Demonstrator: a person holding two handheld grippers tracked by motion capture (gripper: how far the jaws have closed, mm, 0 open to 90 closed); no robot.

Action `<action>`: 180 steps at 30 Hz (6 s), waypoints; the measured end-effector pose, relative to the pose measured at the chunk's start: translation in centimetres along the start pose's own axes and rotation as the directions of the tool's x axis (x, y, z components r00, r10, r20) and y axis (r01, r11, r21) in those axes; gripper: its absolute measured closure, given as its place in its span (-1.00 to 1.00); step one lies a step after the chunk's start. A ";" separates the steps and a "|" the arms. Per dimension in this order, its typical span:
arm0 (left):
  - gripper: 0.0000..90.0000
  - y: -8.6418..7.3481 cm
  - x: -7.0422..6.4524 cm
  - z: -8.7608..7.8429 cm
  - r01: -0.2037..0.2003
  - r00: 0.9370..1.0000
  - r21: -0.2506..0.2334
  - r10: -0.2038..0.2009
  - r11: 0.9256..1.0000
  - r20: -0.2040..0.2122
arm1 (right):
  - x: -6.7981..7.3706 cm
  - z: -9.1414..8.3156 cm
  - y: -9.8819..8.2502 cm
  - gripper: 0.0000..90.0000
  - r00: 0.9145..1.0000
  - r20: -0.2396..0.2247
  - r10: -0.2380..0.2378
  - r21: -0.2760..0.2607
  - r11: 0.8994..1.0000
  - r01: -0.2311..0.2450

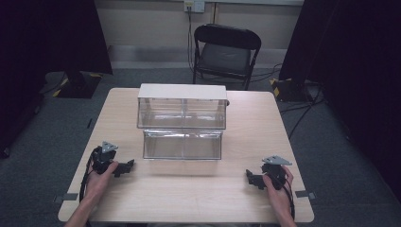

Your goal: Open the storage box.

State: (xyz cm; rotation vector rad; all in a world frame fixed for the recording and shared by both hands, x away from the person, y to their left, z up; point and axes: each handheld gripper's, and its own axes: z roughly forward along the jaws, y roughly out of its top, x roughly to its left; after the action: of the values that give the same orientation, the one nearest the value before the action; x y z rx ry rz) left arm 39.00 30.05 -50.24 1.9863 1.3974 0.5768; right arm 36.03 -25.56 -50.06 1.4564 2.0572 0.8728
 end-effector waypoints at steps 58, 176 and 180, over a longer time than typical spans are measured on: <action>-0.62 2.2 -6.1 -2.4 -0.104 0.957 -0.173 0.146 0.979 0.250 | 0.0 0.0 0.0 -0.84 1.000 -0.001 0.000 0.000 1.000 0.000; -0.57 3.4 -6.3 -3.3 -0.070 0.934 -0.258 0.154 0.964 0.321 | 0.0 0.0 0.0 -0.84 1.000 -0.001 0.000 0.000 1.000 0.000; -0.59 3.5 -6.2 -3.4 -0.068 0.935 -0.260 0.152 0.963 0.320 | 0.0 0.0 0.0 -0.84 1.000 -0.001 0.000 0.000 1.000 0.000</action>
State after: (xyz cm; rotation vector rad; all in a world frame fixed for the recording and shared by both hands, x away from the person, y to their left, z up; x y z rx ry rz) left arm 36.93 24.20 -45.38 1.8649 0.9615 0.4094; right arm 36.04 -25.58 -50.06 1.4560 2.0584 0.8734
